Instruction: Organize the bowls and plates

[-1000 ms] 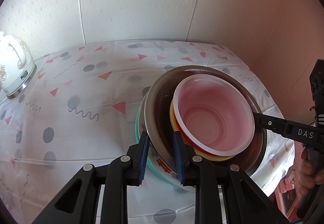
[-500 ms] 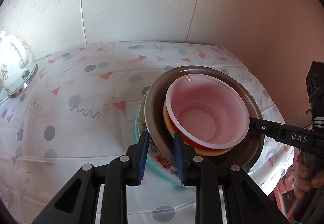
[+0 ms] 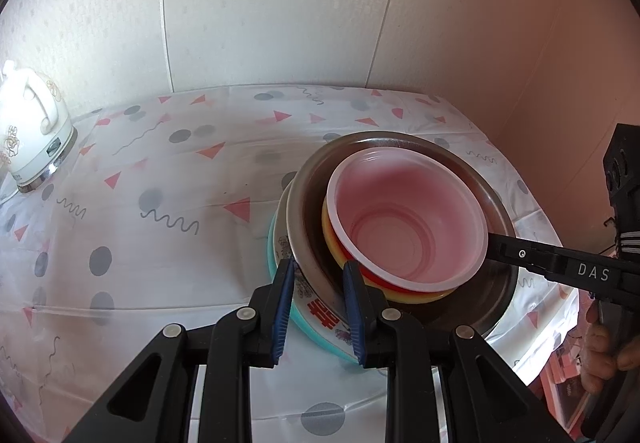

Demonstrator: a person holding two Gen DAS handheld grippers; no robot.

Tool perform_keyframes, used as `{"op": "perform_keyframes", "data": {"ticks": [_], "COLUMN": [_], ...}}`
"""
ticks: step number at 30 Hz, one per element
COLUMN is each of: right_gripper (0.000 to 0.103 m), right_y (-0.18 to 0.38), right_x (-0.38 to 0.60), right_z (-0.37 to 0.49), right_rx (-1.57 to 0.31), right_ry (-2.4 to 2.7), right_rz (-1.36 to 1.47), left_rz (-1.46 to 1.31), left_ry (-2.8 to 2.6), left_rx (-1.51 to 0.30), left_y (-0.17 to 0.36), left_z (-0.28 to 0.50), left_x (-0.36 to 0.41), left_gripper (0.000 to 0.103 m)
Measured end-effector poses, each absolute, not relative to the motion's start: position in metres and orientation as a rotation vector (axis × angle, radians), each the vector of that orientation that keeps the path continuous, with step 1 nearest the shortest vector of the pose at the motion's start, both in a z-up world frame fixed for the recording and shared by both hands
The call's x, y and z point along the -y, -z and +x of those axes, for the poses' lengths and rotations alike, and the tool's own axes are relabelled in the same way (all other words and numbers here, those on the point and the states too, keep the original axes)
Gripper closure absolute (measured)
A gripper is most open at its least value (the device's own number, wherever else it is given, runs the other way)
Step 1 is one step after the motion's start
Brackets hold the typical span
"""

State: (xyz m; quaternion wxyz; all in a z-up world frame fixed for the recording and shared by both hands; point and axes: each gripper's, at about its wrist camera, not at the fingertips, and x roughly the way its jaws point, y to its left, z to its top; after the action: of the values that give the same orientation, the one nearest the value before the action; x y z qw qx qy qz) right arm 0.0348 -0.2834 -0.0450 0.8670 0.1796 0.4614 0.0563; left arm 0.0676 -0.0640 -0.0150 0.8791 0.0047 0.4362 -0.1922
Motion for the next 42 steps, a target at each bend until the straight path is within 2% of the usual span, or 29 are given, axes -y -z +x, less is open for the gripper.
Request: {"op": "perform_keyframes", "data": {"ticks": [7,13,25,36,42], "right_gripper": [0.083,0.074,0.069,0.065,0.062], "right_y": [0.046,0.043,0.023,0.014,0.014], "right_x": [0.284,0.283,0.277,0.244,0.235], "right_z": [0.033,0.030,0.015,-0.006,-0.010], "right_rx": [-0.964,-0.950,-0.838,-0.721,-0.698], "right_ry": [-0.116,-0.106,-0.009,0.141,0.211], "right_rz": [0.377,0.369,0.278,0.136,0.110], "left_rz": [-0.001,-0.028,-0.038,0.025,0.061], "left_ry": [0.401,0.390,0.303,0.219,0.223], "left_rx": [-0.906,-0.901,-0.839,-0.730,-0.715], "left_y": [0.015,0.012,-0.002,-0.018,-0.019], "left_z": [0.066,0.062,0.051,0.027,0.020], "left_x": [0.062,0.057,0.042,0.048,0.057], "left_gripper": [0.078,0.076,0.072,0.057,0.055]}}
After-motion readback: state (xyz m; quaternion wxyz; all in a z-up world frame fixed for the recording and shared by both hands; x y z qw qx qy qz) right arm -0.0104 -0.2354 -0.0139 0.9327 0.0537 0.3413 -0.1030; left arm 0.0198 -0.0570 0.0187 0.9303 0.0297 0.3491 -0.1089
